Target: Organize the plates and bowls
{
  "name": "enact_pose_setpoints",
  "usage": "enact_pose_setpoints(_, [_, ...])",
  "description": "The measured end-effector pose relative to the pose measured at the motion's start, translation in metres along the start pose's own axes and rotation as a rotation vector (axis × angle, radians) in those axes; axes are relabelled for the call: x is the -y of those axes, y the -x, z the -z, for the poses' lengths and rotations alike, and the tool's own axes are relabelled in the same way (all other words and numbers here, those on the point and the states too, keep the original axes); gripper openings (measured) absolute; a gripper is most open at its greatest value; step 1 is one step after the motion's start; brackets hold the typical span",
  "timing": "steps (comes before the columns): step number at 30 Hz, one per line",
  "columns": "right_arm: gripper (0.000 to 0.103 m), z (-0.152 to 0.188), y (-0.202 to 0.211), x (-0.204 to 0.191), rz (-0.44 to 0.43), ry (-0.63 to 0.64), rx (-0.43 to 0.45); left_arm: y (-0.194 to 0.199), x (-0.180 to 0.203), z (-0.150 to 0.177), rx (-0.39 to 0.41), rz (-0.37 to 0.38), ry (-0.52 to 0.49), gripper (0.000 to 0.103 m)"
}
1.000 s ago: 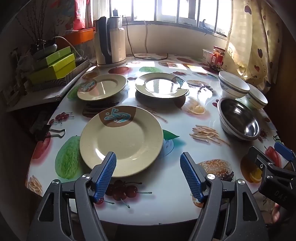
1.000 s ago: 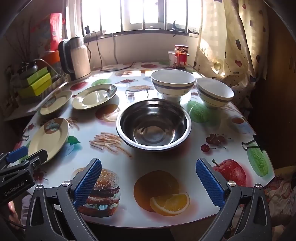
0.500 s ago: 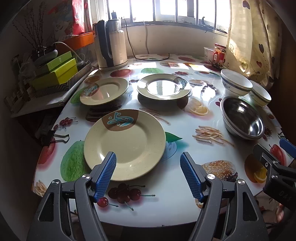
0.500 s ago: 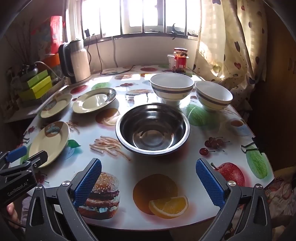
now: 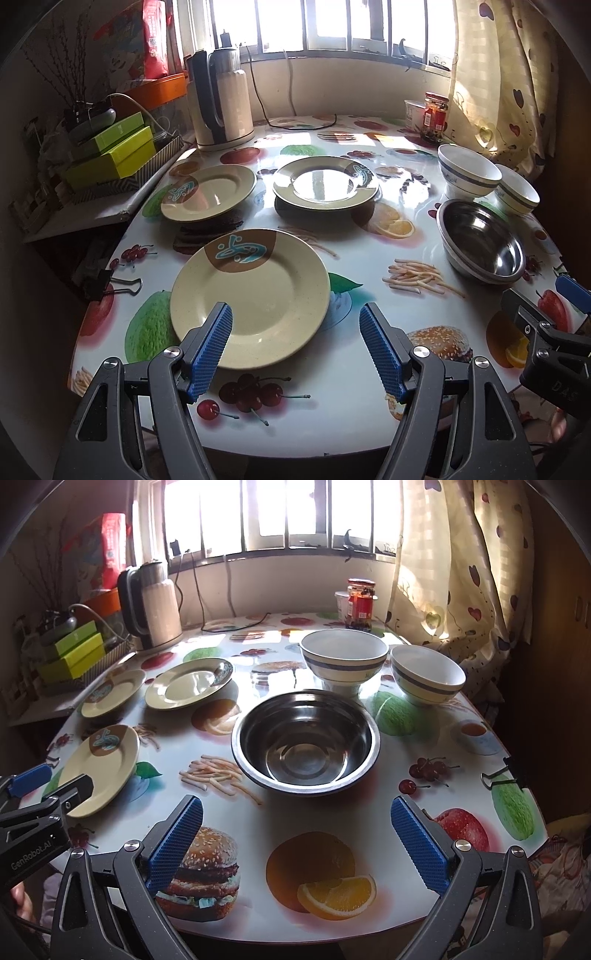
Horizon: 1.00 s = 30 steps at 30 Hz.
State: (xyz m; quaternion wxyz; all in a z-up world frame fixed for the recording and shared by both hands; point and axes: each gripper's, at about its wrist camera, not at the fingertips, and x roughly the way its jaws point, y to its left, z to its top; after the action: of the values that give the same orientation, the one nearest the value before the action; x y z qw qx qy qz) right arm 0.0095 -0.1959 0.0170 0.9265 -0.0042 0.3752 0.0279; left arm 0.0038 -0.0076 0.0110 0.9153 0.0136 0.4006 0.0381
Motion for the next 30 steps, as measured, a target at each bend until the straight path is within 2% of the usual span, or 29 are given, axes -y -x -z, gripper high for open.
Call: enact_pose_setpoints(30, [0.103,0.0013,-0.0009,-0.0013,-0.001,0.001,0.001,-0.0020,-0.0006,0.0006,-0.010,0.001,0.000,0.072])
